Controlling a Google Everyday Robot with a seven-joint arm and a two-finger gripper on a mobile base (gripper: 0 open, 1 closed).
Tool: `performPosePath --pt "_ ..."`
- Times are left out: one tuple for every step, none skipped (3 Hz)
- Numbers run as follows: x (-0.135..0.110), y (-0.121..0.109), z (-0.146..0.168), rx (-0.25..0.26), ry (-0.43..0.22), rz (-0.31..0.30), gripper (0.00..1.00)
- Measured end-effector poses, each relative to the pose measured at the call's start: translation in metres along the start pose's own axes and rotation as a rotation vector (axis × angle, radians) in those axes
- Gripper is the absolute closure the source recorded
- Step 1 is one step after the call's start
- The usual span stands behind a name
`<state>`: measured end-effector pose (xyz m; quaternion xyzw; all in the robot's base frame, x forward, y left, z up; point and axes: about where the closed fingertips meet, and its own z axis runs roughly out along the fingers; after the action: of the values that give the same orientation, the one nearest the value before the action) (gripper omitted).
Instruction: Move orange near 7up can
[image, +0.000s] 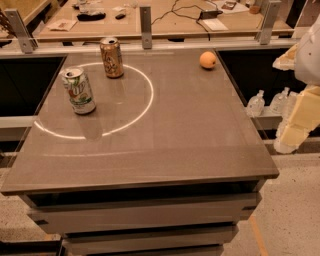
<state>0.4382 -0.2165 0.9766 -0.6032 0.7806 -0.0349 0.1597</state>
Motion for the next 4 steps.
performPosePath --pt "0.000 0.000 0.000 0.000 0.000 0.000 0.00" --pt "0.006 -0.007 0.000 -0.029 -0.077 0.044 0.00" --pt "0.022 -0.018 0.005 -0.057 -0.220 0.132 0.00" --pt "0.039 -0.026 0.010 -0.039 -0.402 0.231 0.00"
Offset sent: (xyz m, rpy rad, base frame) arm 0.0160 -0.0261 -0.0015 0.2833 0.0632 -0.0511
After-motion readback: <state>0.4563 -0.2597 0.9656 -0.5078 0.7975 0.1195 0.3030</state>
